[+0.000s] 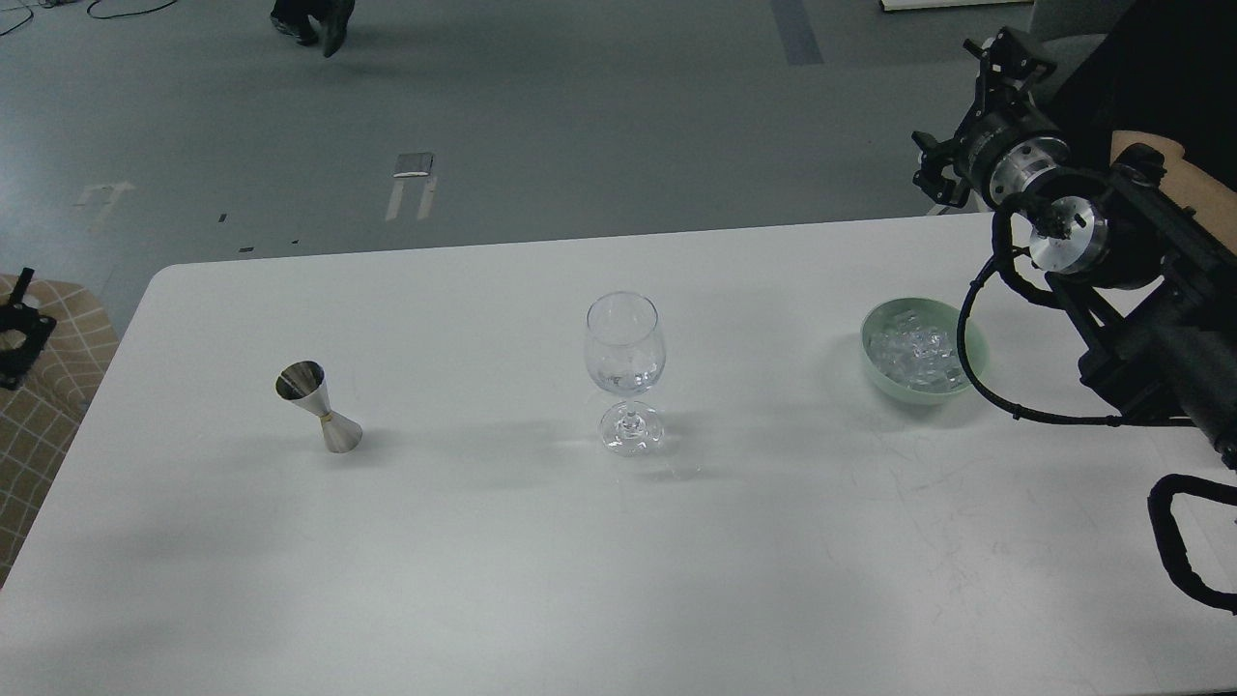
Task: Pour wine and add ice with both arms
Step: 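Open the left gripper and withdraw it from the jigger, then raise the left arm clear and lower the right gripper toward the ice bowl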
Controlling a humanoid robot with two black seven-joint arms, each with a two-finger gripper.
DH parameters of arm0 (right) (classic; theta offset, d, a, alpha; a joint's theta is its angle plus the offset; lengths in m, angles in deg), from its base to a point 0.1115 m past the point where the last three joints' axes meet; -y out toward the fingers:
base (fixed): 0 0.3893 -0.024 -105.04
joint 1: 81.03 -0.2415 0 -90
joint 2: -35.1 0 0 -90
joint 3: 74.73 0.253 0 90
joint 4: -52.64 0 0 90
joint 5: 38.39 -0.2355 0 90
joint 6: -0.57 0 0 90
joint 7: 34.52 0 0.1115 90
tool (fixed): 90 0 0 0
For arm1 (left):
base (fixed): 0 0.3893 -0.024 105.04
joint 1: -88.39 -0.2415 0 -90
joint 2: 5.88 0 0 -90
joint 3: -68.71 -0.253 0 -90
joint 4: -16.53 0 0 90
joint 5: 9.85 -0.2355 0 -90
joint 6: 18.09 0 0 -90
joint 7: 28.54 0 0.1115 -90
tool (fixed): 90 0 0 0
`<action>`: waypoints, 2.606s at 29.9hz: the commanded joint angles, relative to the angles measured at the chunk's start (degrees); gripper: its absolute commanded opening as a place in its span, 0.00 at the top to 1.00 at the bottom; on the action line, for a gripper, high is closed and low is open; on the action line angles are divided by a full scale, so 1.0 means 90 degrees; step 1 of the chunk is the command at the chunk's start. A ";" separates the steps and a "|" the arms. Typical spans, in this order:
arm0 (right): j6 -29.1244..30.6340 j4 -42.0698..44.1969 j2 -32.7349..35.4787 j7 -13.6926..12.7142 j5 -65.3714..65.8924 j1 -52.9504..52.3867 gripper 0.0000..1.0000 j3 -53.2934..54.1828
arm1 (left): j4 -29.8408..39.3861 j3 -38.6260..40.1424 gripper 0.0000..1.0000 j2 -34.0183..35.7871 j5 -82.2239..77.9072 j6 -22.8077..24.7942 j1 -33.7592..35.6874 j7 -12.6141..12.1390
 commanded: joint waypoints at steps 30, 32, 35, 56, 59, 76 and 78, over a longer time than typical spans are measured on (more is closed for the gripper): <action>0.0067 -0.0018 0.0001 -0.0001 0.0010 -0.0030 0.00 -0.0009 | -0.3459 -0.4719 0.02 -0.0214 -0.3331 0.1415 0.4353 0.3292; 0.0076 -0.0018 -0.0009 -0.0001 0.0010 -0.0020 0.00 -0.0009 | -0.3508 -0.5072 0.02 -0.0195 -0.3753 0.1385 0.4402 0.3950; 0.0125 -0.0106 0.0001 -0.0001 0.0039 -0.0001 0.00 -0.0019 | -0.3889 -0.5337 0.02 -0.0282 -0.3783 0.1356 0.4421 0.4147; 0.0701 -0.1842 0.2263 0.0087 0.2124 0.0077 0.00 -0.2400 | -0.3958 -0.5893 0.02 -0.0780 -0.3822 0.1053 0.4461 0.3835; 0.0701 -0.2428 0.3005 0.0087 0.3345 0.0126 0.00 -0.2811 | -0.3957 -0.5903 0.02 -0.0878 -0.3832 0.1024 0.4480 0.3835; 0.0468 -0.4472 0.4894 0.0594 0.7674 0.1366 0.00 -0.3183 | -0.3957 -0.5903 0.02 -0.1454 -0.3861 0.0985 0.4470 0.3835; 0.0234 -0.4452 0.4825 0.0605 0.7792 0.1541 0.00 -0.3183 | -0.3957 -0.5913 0.02 -0.1484 -0.3861 0.0985 0.4461 0.3844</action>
